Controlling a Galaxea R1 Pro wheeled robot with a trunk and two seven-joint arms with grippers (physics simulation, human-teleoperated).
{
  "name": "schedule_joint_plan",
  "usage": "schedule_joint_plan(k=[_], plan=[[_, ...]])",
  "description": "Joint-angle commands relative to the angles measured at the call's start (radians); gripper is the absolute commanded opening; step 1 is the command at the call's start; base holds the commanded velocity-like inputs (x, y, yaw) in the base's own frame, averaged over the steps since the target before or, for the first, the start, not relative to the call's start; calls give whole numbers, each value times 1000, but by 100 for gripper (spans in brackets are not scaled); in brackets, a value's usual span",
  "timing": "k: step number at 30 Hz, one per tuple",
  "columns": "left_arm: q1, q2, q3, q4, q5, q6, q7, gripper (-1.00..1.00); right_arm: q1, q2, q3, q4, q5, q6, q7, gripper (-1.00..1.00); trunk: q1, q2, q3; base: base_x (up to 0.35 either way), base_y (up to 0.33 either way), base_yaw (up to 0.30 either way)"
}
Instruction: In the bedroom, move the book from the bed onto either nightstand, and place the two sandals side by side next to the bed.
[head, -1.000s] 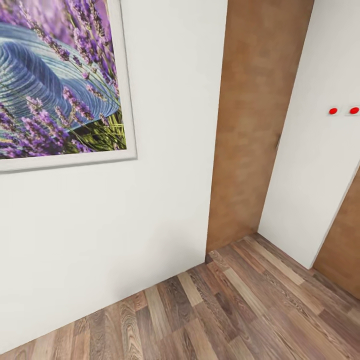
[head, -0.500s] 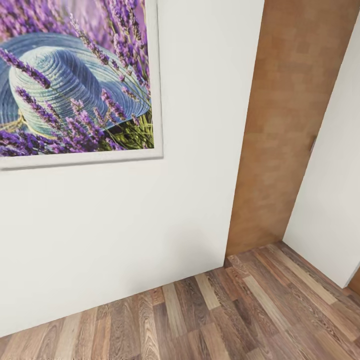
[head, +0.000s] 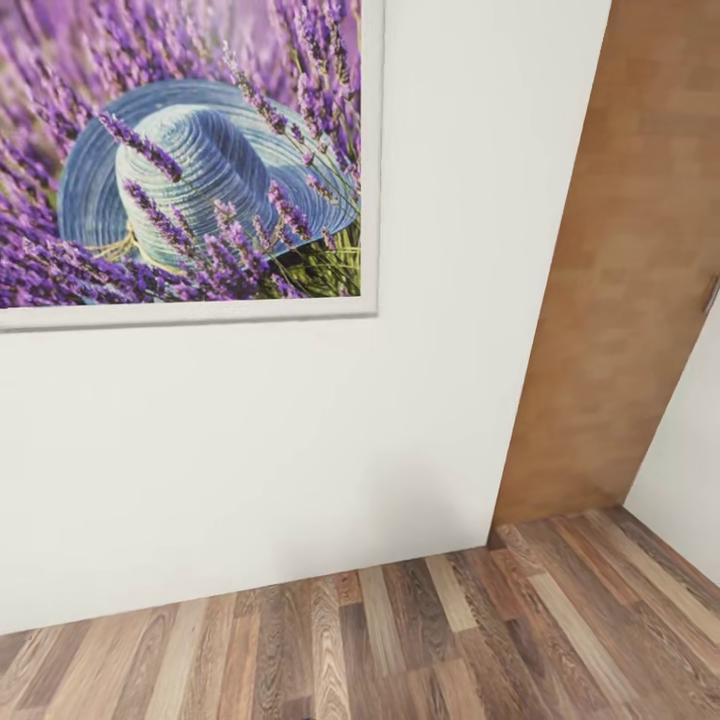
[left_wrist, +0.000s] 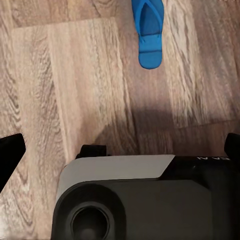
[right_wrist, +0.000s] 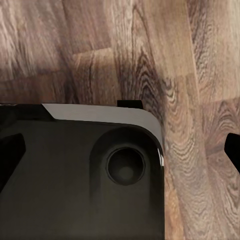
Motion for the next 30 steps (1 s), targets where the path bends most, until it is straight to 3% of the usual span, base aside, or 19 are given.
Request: schedule_joint_plan(k=[1,30], plan=[[0,0,1,-1,3,-1,0,100,0,0,2,0,-1,-3,-2,100,0,0,-1,0,0,294],[0,0,1,0,3,-1,0,100,0,0,1,-1,-1,-4,-2,100,0,0,-1,0,0,294]])
